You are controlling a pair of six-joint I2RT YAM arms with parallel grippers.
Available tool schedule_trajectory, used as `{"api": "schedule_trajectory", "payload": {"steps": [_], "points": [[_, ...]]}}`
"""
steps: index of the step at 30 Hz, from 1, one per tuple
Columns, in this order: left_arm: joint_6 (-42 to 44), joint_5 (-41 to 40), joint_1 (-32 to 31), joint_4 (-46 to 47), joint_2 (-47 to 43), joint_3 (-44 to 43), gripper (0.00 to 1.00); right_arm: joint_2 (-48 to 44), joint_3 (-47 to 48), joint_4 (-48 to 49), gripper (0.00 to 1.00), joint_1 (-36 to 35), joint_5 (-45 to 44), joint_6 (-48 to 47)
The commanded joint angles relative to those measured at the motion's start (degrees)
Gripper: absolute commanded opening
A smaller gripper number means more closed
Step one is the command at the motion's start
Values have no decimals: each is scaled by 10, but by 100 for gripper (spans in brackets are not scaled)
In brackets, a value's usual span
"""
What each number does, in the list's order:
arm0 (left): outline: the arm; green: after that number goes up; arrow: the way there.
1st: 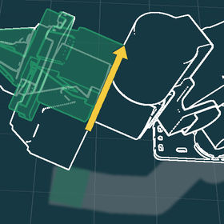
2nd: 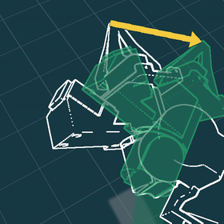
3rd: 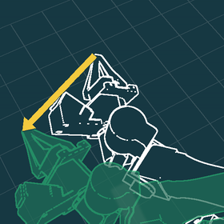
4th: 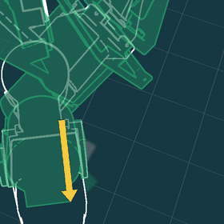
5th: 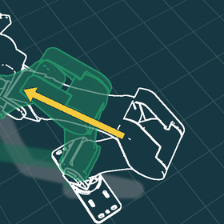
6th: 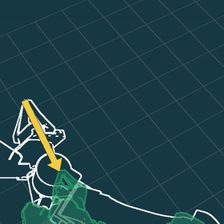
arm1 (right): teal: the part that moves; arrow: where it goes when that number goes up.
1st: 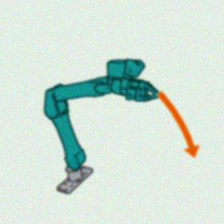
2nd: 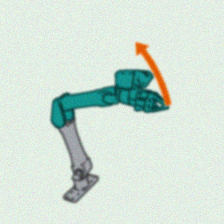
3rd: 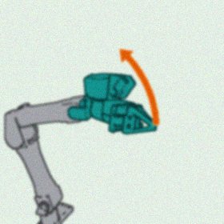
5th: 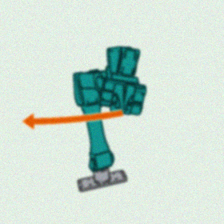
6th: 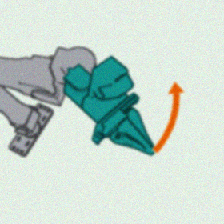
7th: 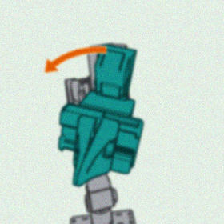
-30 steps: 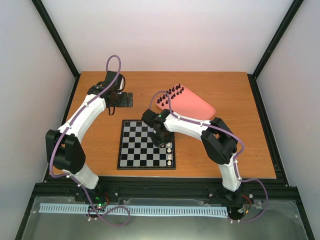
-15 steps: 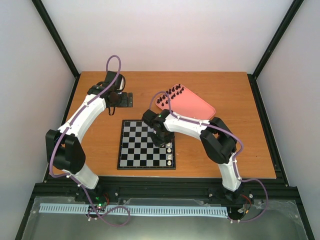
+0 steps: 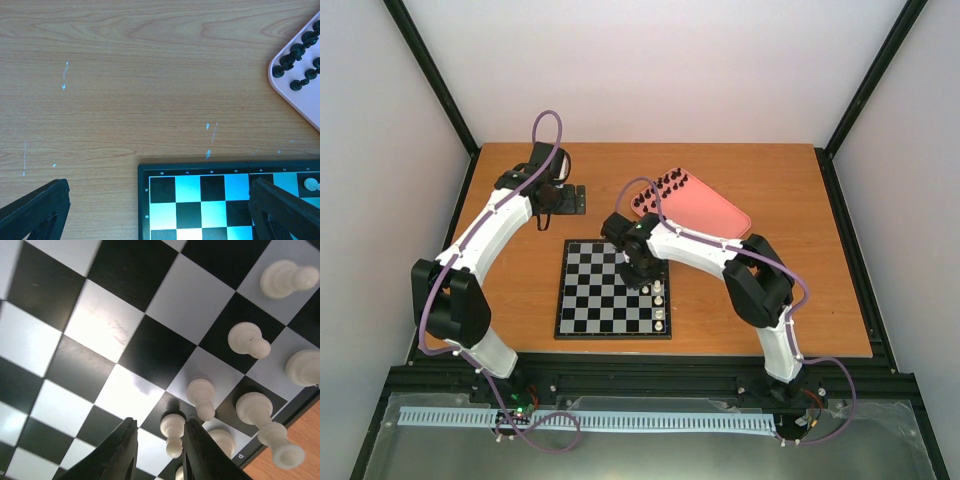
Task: Set up the chess pieces on the board
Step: Place the chess piece on the chessboard, then pick up the chess piece from the storage box.
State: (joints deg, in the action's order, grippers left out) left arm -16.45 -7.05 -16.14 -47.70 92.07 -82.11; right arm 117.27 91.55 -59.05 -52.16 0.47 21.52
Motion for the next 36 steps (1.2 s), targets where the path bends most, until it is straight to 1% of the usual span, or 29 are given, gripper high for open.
{"api": "schedule_trajectory", "payload": {"steps": [1, 5, 8, 10, 13, 15, 17, 19, 21, 23, 29, 36], "points": [[-7, 3, 1, 5, -1, -8, 100, -42, 33, -28, 32, 0, 19, -17], [-8, 4, 1, 5, -1, -9, 100, -79, 55, -58, 33, 0, 13, -11], [-6, 0, 1, 3, 1, -13, 100, -108, 82, -79, 38, 4, -31, -1], [-5, 1, 1, 1, 3, -18, 100, -114, 102, -96, 43, 22, -46, 2], [-3, 5, 1, 1, 6, -24, 100, -114, 102, -100, 44, 81, -45, 5], [-3, 13, 1, 0, 10, -29, 100, -113, 74, -85, 45, 137, -51, 6], [0, 22, 1, 0, 11, -30, 100, -106, 49, -66, 49, 185, -55, 10], [5, 29, 1, 0, 14, -30, 100, -96, 27, -42, 52, 229, -50, 17], [10, 32, 1, -3, 17, -32, 100, -81, 10, -9, 52, 272, -22, 23], [14, 29, 1, -7, 20, -34, 100, -57, 12, 11, 52, 299, 6, 25], [15, 29, 1, -8, 22, -34, 100, 18, 61, 14, 54, 311, -12, 17], [14, 31, 1, -3, 23, -24, 100, 54, 67, 33, 52, 335, 6, 31]]}}
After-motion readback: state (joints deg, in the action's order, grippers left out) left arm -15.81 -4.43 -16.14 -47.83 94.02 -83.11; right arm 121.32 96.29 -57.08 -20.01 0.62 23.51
